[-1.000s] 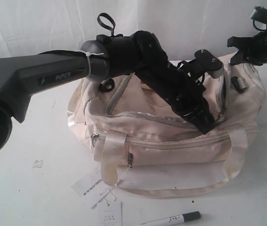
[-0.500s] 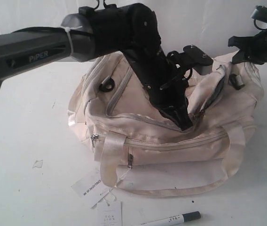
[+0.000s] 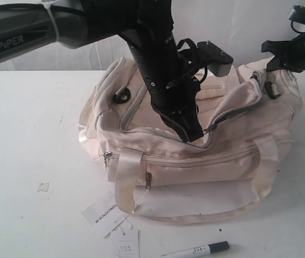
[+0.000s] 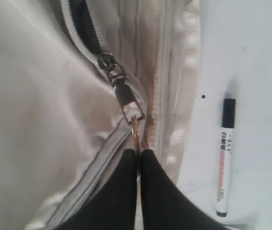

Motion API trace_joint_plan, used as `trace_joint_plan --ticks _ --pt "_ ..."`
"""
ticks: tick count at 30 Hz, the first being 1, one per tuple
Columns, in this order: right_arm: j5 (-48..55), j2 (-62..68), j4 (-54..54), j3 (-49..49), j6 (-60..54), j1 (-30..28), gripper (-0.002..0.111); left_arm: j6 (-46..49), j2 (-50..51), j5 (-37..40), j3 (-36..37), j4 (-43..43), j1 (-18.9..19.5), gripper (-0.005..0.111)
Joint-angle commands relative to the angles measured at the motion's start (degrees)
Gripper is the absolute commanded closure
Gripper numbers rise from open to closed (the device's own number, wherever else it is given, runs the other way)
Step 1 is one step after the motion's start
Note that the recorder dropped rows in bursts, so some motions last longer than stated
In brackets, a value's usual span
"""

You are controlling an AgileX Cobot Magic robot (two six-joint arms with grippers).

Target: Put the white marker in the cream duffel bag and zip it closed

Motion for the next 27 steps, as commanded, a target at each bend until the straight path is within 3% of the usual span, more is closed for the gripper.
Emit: trace_joint_plan --ticks 1,4,7,14,27 --pt "-5.06 -0.28 -0.75 -0.21 -1.42 -0.78 0.091 0.11 -1.0 3.92 0.01 -3.17 -0.29 0.107" --pt "-4.44 -0.4 -0.75 -0.21 -1.42 -0.78 0.076 0.11 -1.0 4.05 0.01 -3.31 -0.29 0.107" --pt "-3.38 -0.89 -0.75 -0.21 -1.42 -0.78 0.07 0.11 -1.0 4.05 0.01 -3.31 -0.29 0.107" --pt "2.3 -4.13 -3.17 -0.21 -1.42 -0.78 0.07 0.11 -1.0 3.23 0.01 -3.96 -0.29 0.107" --pt "28.95 -16.03 -7.27 -0.11 -4.83 -0.78 0.07 0.17 -1.0 2.43 0.01 -3.96 -0.29 0.107"
